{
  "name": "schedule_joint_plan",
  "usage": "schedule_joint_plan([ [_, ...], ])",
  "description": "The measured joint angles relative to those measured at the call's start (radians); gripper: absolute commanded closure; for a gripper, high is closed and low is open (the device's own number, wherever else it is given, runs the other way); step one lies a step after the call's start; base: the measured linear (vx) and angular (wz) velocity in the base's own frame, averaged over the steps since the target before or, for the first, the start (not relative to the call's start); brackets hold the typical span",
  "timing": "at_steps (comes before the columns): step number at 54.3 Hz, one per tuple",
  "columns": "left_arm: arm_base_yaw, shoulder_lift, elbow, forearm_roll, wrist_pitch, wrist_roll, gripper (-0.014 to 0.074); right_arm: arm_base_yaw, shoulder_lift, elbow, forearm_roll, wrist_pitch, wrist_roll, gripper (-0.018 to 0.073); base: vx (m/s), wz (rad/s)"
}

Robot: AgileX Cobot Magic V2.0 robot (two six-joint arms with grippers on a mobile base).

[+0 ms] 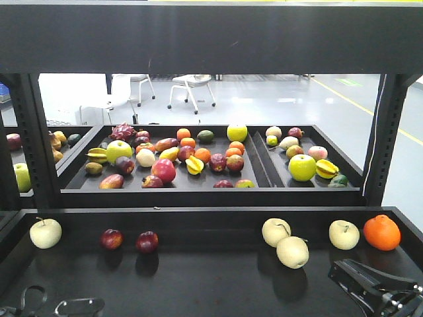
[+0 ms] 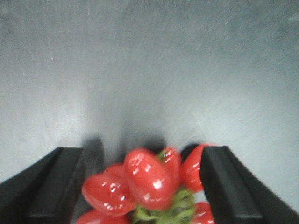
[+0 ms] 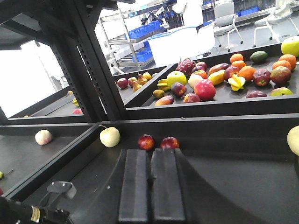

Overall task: Pick snacks and fruit into basket
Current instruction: 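Close the left gripper on the tomato cluster stem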

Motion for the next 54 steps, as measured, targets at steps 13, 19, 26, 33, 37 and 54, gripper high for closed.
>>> schedule_joint_plan([
  [13, 0.004, 0.029, 0.0, -0.008, 0.014, 0.0, 0.0425, 0.0, 0.0, 0.0, 0.0, 0.0, 0.0, 0.0568, 0.0, 0.0],
  [19, 0.006, 0.029, -0.002, -0.009, 0.013, 0.0, 0.0609, 0.0, 0.0, 0.0, 0.0, 0.0, 0.0, 0.0568, 0.0, 0.0],
  [26, 0.006, 0.023, -0.002, -0.009, 0.014, 0.0, 0.0608, 0.0, 0.0, 0.0, 0.0, 0.0, 0.0, 0.0568, 0.0, 0.0],
  [33, 0.006, 0.0, -0.002, -0.009, 0.018, 0.0, 0.0607, 0.0, 0.0, 0.0, 0.0, 0.0, 0.0, 0.0568, 0.0, 0.0],
  [37, 0.006, -0.026, -0.002, -0.009, 0.026, 0.0, 0.0607, 0.0, 0.0, 0.0, 0.0, 0.001, 0.0, 0.0568, 0.0, 0.0],
  [54, 0.006, -0.159, -0.002, -0.008, 0.025, 0.003, 0.0607, 0.0, 0.0, 0.0, 0.0, 0.001, 0.0, 0.0568, 0.0, 0.0],
])
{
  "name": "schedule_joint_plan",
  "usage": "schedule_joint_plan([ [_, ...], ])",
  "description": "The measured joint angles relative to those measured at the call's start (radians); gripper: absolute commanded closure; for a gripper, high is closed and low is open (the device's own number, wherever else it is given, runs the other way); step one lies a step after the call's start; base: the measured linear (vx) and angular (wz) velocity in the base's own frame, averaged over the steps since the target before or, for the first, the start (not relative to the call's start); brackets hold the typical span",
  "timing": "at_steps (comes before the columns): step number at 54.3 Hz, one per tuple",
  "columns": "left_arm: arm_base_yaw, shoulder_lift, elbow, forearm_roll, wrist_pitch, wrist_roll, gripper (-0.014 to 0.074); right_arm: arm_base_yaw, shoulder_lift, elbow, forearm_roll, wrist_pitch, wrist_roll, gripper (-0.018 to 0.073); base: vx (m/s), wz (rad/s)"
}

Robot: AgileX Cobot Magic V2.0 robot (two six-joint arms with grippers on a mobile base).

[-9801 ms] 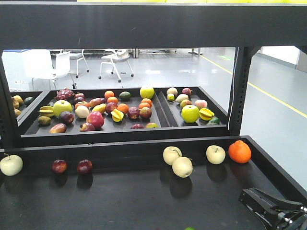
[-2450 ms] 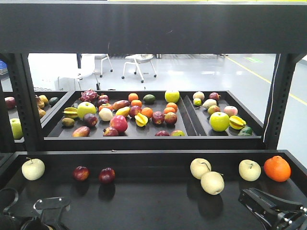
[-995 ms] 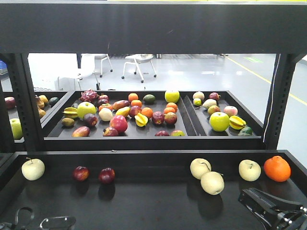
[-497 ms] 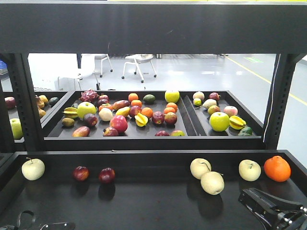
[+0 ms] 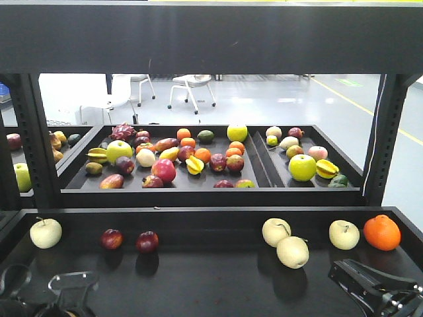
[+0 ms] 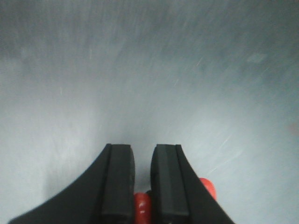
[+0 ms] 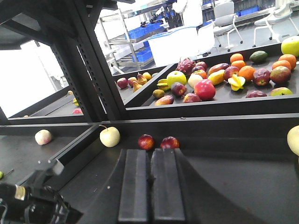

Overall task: Pick snacks and fruit into basket
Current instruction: 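Close the left gripper on the tomato cluster stem, then lift the tomato cluster up from the shelf with the left gripper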

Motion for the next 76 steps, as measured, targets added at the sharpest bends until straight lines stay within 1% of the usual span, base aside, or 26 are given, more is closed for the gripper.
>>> schedule_joint_plan([
  [5, 0.0, -0.028, 0.001, 0.0, 0.008, 0.001, 0.0607, 0.0, 0.0, 0.0, 0.0, 0.0, 0.0, 0.0568, 0.0, 0.0],
  [11, 0.0, -0.071, 0.002, 0.0, 0.028, 0.021, 0.0607, 0.0, 0.0, 0.0, 0.0, 0.0, 0.0, 0.0568, 0.0, 0.0],
  [20, 0.0, -0.154, 0.002, 0.001, 0.063, 0.085, 0.0607, 0.0, 0.0, 0.0, 0.0, 0.0, 0.0, 0.0568, 0.0, 0.0],
  [24, 0.0, -0.199, 0.002, 0.002, 0.079, 0.102, 0.0607, 0.0, 0.0, 0.0, 0.0, -0.001, 0.0, 0.0568, 0.0, 0.0],
  [36, 0.0, -0.356, 0.002, 0.002, 0.156, 0.112, 0.0607, 0.0, 0.0, 0.0, 0.0, -0.001, 0.0, 0.0568, 0.0, 0.0],
  [54, 0.0, -0.65, 0.002, 0.002, 0.314, 0.151, 0.0607, 0.0, 0.0, 0.0, 0.0, -0.001, 0.0, 0.0568, 0.0, 0.0],
  [65, 0.0, -0.839, 0.002, 0.002, 0.403, 0.154, 0.0607, 0.0, 0.0, 0.0, 0.0, 0.0, 0.0, 0.0568, 0.0, 0.0],
  [76, 0.0, -0.988, 0.003, 0.002, 0.474, 0.154, 0.0607, 0.0, 0.0, 0.0, 0.0, 0.0, 0.0, 0.0568, 0.0, 0.0],
])
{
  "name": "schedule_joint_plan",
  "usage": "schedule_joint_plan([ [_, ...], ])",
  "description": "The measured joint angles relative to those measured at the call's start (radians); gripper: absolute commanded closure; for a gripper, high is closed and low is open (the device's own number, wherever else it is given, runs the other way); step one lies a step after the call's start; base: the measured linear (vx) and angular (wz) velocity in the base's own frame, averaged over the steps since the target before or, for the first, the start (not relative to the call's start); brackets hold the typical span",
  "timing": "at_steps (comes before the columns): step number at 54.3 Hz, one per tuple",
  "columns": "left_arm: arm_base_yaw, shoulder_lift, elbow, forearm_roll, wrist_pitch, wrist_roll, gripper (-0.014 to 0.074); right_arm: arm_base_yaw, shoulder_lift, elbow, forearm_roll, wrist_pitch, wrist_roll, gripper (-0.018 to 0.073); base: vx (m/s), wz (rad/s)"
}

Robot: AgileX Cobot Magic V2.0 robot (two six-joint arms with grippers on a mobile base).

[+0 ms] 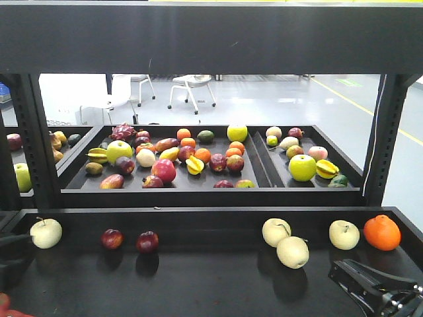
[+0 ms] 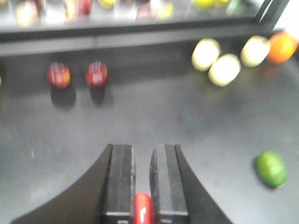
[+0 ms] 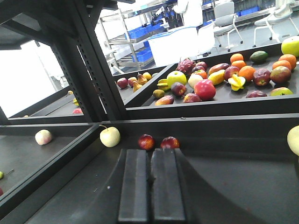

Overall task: Pick snacks and fruit into basket
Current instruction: 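Lift the tomato cluster up from the shelf with the left gripper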

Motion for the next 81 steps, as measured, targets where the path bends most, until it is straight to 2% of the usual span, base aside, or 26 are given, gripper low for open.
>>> schedule_joint_plan([
  [14, 0.0, -0.14, 0.0, 0.0, 0.105, 0.0, 0.0607, 0.0, 0.0, 0.0, 0.0, 0.0, 0.0, 0.0568, 0.0, 0.0],
  [29, 0.0, -0.228, 0.005, 0.0, 0.12, 0.0, 0.0607, 0.0, 0.0, 0.0, 0.0, -0.001, 0.0, 0.0568, 0.0, 0.0],
  [41, 0.0, -0.291, 0.113, 0.0, 0.089, 0.001, 0.0607, 0.0, 0.0, 0.0, 0.0, -0.001, 0.0, 0.0568, 0.0, 0.0],
  [49, 0.0, -0.33, 0.172, 0.0, 0.02, 0.001, 0.0606, 0.0, 0.0, 0.0, 0.0, -0.001, 0.0, 0.0568, 0.0, 0.0],
  [57, 0.0, -0.339, 0.174, 0.0, -0.022, 0.001, 0.0606, 0.0, 0.0, 0.0, 0.0, -0.001, 0.0, 0.0568, 0.0, 0.0],
  [81, 0.0, -0.339, 0.174, 0.0, -0.021, 0.001, 0.0605, 0.0, 0.0, 0.0, 0.0, 0.0, -0.005, 0.0568, 0.0, 0.0],
])
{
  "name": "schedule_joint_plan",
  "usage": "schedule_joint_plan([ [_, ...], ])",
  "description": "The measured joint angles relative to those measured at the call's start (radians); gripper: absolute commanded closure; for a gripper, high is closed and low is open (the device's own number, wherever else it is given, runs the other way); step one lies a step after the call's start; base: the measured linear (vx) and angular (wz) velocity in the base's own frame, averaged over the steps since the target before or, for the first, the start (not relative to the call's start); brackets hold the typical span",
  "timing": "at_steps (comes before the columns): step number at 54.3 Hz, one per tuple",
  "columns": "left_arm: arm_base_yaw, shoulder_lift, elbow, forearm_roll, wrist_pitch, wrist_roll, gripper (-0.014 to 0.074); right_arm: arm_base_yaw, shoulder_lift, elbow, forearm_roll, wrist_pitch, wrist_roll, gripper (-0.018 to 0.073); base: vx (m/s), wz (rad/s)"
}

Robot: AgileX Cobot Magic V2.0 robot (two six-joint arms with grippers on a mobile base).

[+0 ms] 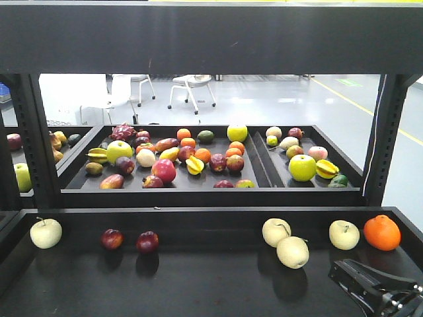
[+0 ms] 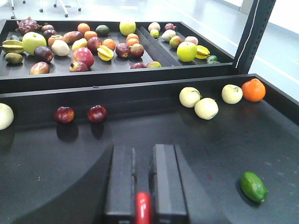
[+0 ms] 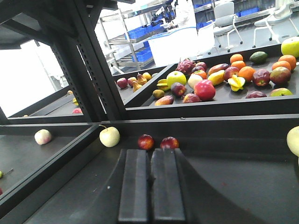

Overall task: Pick snacks and fruit into basket
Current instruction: 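Lift the tomato cluster up from the shelf with the left gripper, then move the open right gripper over the green bumpy fruit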

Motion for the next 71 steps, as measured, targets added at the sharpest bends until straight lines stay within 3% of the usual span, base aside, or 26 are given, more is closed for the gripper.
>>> schedule_joint_plan([
  [32, 0.0, 0.0, 0.0, 0.0, 0.0, 0.0, 0.0605, 0.0, 0.0, 0.0, 0.023, 0.0, -0.181, 0.0561, 0.0, 0.0],
  [38, 0.0, 0.0, 0.0, 0.0, 0.0, 0.0, 0.0605, 0.0, 0.0, 0.0, 0.093, 0.0, -0.243, 0.056, 0.0, 0.0],
  [45, 0.0, 0.0, 0.0, 0.0, 0.0, 0.0, 0.0605, 0.0, 0.0, -0.018, 0.247, 0.059, -0.348, 0.055, 0.0, 0.0],
  [56, 0.0, 0.0, 0.0, 0.0, 0.0, 0.0, 0.0605, 0.017, 0.0, -0.128, 0.547, 0.372, -0.544, 0.0513, 0.0, 0.0],
  [65, 0.0, 0.0, 0.0, 0.0, 0.0, 0.0, 0.0605, 0.064, 0.004, -0.28, 0.88, 0.664, -0.935, 0.0506, 0.0, 0.0],
  [71, 0.0, 0.0, 0.0, 0.0, 0.0, 0.0, 0.0605, 0.077, 0.033, -0.374, 1.202, 0.827, -1.314, 0.0497, 0.0, 0.0],
])
